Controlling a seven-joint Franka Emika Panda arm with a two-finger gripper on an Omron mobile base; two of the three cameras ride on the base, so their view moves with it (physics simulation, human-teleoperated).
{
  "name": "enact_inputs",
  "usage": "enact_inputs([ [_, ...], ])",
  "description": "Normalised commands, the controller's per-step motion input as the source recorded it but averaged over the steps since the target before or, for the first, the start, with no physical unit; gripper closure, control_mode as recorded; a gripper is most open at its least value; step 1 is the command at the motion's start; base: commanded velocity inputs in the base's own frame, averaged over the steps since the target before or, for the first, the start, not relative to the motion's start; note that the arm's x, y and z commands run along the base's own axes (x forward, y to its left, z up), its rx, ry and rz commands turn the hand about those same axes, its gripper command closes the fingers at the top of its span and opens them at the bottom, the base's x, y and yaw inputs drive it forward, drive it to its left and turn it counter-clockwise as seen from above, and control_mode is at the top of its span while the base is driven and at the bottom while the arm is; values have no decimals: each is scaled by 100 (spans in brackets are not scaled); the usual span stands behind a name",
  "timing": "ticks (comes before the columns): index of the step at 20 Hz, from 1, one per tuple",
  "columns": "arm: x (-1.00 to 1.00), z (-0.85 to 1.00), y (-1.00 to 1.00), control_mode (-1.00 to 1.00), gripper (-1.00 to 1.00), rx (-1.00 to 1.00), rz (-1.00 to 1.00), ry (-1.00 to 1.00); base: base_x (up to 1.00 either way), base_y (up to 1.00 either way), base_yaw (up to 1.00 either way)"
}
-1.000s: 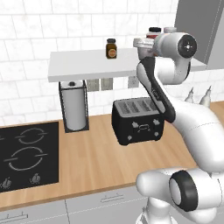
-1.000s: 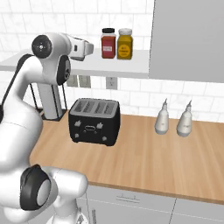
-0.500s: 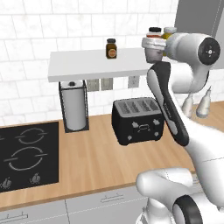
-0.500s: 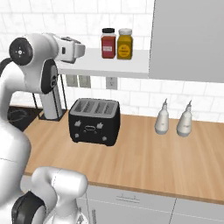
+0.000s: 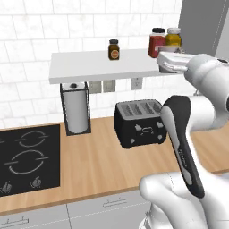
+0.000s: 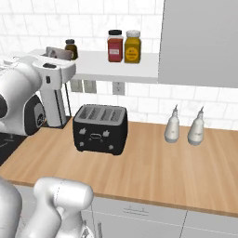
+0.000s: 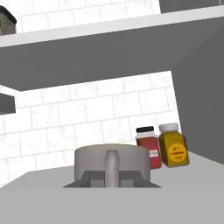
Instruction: Gather all objects into one cabinet and sort the glasses and bowls to opposite sides.
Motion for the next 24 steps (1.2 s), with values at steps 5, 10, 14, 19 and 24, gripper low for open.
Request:
enact_inputs([
  [5,-86,22,0,-100,100,0,0,0,0,0,0],
  [10,-50,2,21,-100,100,-2,1,6,0,0,0],
  [14,-3,-6,42,-100,100,-8,0,8,0,0,0],
  [19,-12,-35,47,-100,100,-6,0,-7,0,0,0],
  [24,-62,-6,26,-100,100,0,0,-15,0,0,0],
])
